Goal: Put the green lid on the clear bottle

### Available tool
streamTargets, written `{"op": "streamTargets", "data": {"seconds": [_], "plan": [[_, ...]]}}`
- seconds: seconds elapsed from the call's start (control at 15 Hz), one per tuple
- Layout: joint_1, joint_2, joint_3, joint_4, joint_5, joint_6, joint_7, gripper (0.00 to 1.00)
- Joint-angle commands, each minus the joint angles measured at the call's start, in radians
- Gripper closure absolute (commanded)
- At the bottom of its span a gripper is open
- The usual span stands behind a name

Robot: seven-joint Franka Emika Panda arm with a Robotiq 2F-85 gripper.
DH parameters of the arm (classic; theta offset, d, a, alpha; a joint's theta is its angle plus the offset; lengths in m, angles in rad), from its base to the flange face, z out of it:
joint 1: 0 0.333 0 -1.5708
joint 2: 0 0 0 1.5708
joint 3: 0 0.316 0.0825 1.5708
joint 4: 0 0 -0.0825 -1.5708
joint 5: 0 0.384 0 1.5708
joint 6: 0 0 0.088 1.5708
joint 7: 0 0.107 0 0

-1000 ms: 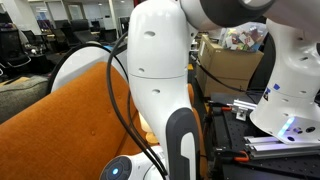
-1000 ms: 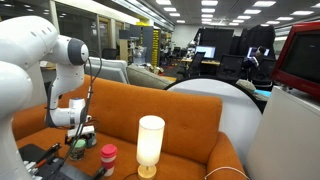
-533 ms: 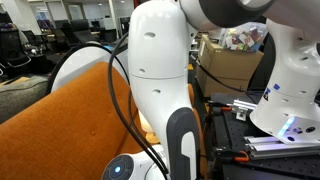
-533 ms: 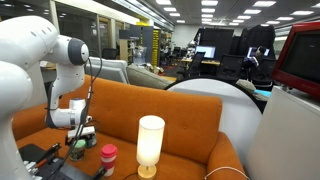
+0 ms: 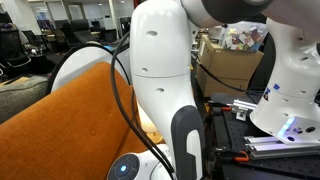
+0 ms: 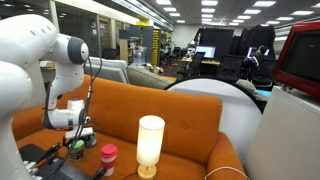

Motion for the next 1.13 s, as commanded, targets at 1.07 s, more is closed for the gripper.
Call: {"op": "streamTargets", "data": {"seconds": [1.07], "plan": [[-0.049, -0.081, 0.004, -0.183, 0.004, 0.113, 0.011, 0.0]]}}
